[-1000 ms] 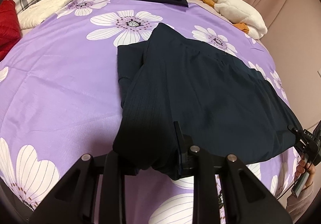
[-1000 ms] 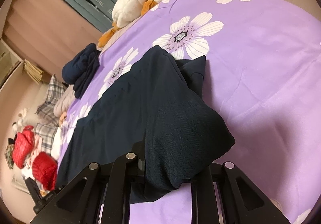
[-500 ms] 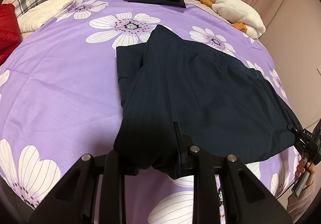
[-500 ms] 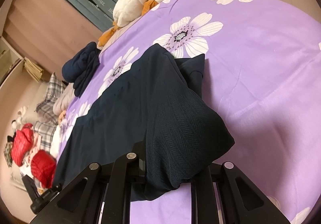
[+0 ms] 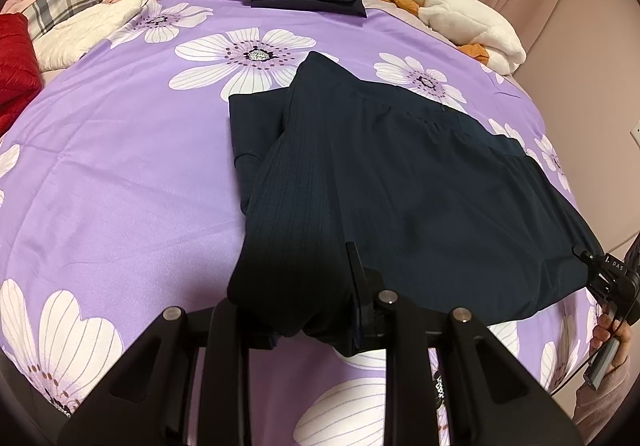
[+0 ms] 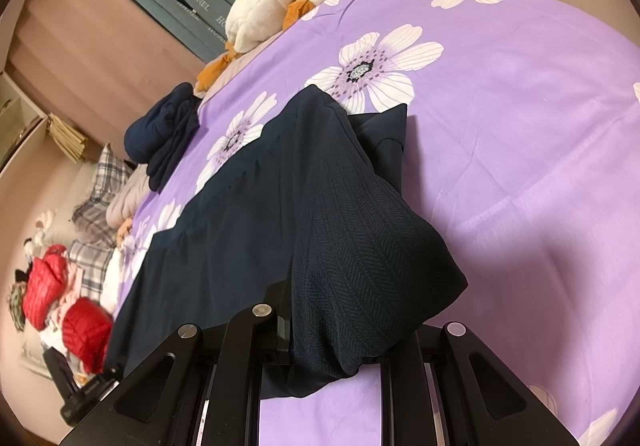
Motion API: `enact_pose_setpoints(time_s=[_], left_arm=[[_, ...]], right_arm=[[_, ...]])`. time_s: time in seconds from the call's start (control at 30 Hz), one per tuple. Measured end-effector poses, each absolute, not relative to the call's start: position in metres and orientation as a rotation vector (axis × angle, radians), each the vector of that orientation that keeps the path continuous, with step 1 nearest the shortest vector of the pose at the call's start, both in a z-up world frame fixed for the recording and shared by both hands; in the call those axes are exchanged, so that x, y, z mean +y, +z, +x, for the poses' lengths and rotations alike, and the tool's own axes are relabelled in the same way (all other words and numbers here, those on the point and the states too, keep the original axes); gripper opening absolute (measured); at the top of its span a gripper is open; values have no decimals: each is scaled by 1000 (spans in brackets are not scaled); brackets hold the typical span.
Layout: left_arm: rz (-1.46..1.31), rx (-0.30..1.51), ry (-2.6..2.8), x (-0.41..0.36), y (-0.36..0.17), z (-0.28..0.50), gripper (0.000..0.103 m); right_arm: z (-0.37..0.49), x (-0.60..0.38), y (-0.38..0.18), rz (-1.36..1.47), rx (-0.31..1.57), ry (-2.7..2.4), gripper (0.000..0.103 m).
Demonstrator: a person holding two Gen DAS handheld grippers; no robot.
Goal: Fold large clothes
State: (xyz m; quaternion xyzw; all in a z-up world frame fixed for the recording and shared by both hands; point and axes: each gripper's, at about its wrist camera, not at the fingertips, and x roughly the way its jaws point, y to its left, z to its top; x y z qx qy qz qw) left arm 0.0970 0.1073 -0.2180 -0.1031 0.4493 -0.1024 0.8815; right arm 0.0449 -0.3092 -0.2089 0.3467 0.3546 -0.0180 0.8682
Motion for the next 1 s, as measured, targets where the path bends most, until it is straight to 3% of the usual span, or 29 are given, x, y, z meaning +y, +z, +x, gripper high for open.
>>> enact_pose_setpoints(time_s=[1.0], left_arm=[[-195, 929, -219, 100, -211, 92, 24]], right_arm=[[41, -309, -209, 730, 743, -37, 18]])
